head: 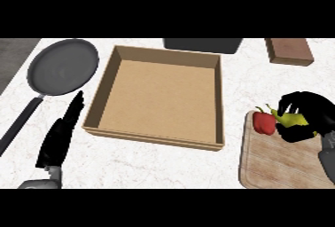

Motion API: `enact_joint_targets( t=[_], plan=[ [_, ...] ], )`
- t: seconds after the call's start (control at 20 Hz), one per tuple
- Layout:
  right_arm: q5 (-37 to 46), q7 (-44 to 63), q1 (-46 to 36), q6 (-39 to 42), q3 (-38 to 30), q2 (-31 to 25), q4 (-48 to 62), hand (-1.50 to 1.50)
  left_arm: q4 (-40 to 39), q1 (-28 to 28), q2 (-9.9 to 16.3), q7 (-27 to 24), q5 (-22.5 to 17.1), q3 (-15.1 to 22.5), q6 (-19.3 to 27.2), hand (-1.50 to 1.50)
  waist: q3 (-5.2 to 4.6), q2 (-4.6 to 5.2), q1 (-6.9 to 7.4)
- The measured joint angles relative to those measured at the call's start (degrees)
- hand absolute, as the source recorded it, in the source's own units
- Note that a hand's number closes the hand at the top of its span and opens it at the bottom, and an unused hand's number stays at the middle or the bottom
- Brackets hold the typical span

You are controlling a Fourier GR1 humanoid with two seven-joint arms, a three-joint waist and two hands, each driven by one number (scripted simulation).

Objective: Pick the pear from the cutting board and place it in the cardboard box

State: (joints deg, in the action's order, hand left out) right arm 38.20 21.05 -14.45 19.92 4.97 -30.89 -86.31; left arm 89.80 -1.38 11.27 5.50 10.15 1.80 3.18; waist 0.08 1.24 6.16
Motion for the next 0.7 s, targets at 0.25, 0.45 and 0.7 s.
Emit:
enact_joint_targets(
  t=[0.25, 0.45, 0.7],
  plan=[
    [1.5, -15.8, -9.8, 1.8, 6.4, -3.1, 1.7, 1.50, -0.3, -2.3, -0.4, -0.1, 0.4, 1.5, -0.9, 0.00, 0.15, 0.97, 3.00],
    [3.4, -28.4, -16.7, -1.0, 8.5, -4.6, 8.1, 1.50, -0.9, -3.5, -0.5, 0.4, 0.7, 1.4, -0.7, 0.00, 0.18, 1.07, 2.40],
    [2.0, -42.0, -25.7, -4.0, 7.1, -3.4, 19.6, 1.50, -1.5, -3.2, -0.4, 0.4, 0.4, 0.5, -0.5, 0.00, 0.11, 0.66, 0.80]
  ],
)
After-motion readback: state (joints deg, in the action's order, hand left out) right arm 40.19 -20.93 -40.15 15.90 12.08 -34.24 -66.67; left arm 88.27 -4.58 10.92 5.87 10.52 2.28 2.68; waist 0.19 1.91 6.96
